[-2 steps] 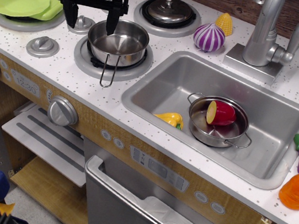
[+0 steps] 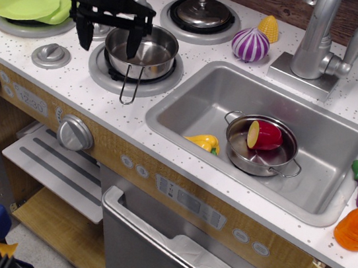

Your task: Pick up pan from stove

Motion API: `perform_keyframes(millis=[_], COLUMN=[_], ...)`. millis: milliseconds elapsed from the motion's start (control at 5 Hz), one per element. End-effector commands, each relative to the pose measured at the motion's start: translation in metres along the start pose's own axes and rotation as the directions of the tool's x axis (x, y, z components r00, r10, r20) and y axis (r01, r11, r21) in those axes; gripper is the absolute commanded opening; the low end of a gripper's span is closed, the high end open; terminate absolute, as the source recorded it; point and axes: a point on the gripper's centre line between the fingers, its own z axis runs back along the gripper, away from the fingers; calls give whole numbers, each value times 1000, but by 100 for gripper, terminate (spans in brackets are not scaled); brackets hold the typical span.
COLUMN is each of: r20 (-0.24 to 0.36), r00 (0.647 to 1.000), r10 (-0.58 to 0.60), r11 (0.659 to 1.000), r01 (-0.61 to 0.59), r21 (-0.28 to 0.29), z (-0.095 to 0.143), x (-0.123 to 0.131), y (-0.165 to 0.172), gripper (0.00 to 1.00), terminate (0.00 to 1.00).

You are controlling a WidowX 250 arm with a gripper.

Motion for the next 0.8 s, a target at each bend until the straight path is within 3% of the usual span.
perform_keyframes(millis=[0,600], r20=[60,41], r00=[998,999], r10=[9,35], r11=[1000,997], r01=[-8,-33], r21=[-17,-64], z=[18,2], x=[11,13], y=[2,4], gripper=[100,100], terminate=[0,0])
